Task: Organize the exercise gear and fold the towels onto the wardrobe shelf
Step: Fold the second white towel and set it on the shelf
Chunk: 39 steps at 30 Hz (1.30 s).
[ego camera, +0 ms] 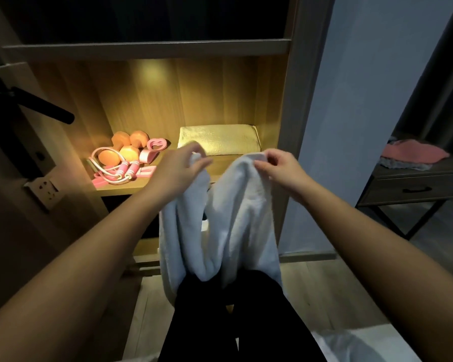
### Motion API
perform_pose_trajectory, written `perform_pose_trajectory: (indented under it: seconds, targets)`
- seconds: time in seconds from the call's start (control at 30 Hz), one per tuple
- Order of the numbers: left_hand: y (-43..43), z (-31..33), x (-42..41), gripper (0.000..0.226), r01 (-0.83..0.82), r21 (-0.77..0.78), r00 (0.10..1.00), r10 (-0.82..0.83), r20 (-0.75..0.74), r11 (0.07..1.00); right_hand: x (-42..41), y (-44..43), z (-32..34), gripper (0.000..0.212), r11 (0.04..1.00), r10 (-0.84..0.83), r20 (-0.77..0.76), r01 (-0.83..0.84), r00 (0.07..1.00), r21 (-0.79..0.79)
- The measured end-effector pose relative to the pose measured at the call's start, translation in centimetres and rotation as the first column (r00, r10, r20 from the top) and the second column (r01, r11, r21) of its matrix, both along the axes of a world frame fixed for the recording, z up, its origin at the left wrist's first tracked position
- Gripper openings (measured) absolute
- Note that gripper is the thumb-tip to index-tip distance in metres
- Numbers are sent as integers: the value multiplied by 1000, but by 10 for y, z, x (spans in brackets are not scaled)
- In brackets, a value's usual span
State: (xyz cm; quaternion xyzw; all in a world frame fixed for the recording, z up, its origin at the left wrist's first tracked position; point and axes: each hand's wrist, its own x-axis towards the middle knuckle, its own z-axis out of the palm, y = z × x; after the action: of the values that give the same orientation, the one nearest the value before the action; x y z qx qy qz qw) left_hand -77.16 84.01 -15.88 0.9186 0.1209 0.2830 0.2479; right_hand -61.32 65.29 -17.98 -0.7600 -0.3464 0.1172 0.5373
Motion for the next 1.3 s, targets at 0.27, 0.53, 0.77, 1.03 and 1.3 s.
perform_pose_trajectory:
  seconds: [0.27, 0.53, 0.77, 1.03, 1.3]
  targets:
    - [130, -30, -71, 17, -410, -141, 897, 371, -239, 901, 107, -62, -32, 9, 790, -613, -67, 613, 787, -16]
    - [146, -38, -93, 30, -703, -436, 638, 769, -37, 562, 138, -103, -25, 30, 636, -771, -64, 771, 634, -26]
    - [146, -5, -81, 13, -626, -439, 668, 734, 124, 644, 133, -104, -17, 21, 594, -802, -63, 804, 594, 19]
    - [137, -14, -87, 11, -656, -440, 621, 770, 148, 613, 122, -95, -28, 30, 598, -799, -77, 801, 597, 0]
    - [137, -31, -83, 15, -627, -591, 570, 816, 96, 508, 117, -96, -22, 35, 573, -818, -106, 819, 566, -46]
